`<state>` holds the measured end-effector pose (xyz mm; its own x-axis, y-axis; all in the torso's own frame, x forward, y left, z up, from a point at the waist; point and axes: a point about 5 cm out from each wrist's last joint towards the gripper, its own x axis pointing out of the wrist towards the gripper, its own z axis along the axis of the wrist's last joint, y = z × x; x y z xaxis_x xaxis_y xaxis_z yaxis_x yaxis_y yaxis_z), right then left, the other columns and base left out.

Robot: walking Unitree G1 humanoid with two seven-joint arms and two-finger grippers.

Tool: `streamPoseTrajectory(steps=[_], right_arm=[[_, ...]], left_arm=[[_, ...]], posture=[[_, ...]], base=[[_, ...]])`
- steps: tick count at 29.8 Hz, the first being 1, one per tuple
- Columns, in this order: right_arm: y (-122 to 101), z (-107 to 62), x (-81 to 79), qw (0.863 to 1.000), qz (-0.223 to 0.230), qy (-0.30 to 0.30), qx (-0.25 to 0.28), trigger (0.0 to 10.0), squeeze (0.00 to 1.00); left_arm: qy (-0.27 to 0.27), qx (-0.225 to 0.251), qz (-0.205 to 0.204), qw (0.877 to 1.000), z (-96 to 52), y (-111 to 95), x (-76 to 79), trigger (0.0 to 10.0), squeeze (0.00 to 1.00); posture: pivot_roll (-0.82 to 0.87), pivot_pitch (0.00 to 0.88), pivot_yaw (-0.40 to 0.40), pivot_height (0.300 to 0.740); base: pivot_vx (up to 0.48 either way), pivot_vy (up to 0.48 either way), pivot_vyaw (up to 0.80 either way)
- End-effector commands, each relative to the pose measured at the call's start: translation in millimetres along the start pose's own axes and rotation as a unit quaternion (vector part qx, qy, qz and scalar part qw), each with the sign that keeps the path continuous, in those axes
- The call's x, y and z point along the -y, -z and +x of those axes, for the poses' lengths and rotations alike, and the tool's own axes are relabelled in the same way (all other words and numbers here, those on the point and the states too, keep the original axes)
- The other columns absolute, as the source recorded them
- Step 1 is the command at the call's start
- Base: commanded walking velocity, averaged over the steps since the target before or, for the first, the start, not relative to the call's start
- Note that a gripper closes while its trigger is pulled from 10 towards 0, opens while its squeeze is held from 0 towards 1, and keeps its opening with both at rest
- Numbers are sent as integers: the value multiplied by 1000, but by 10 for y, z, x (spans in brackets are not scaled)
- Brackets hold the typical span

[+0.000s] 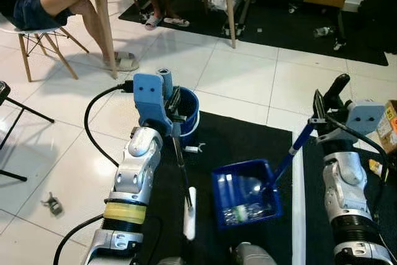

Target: Sweep floor

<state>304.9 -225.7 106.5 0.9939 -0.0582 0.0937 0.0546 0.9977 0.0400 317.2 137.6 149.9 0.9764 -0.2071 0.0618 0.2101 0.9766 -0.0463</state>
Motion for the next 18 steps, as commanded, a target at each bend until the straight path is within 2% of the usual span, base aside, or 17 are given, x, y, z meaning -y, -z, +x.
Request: streamPoseTrajectory(steps=[1,9,11,13,16,18], right_arm=[[-70,18,5,1000,-1,2,17,10000,0],[-70,31,-9,1000,-1,1,19,10000,0],[-67,28,-13,1000,0,0,18,10000,0],[-66,26,-13,1000,0,0,18,10000,0],[-64,24,-12,1000,0,-1,18,10000,0],[-63,23,-12,1000,-1,-1,17,10000,0]], left_arm=[[-3,9,16,1000,-15,-10,-42,10000,0],[-2,8,21,1000,-26,22,-19,10000,0],[6,18,52,998,-19,7,12,10000,0],[10,21,65,998,-19,2,26,10000,0],[30,35,128,991,-24,-8,92,10000,0],[34,36,133,990,-26,-4,104,10000,0]], posture=[[35,30,10,740],[38,31,8,740],[36,31,8,740],[35,31,8,740],[35,33,8,740],[35,33,8,740]], base=[[0,0,0],[0,0,0],[0,0,0],[0,0,0],[0,0,0],[0,0,0]])
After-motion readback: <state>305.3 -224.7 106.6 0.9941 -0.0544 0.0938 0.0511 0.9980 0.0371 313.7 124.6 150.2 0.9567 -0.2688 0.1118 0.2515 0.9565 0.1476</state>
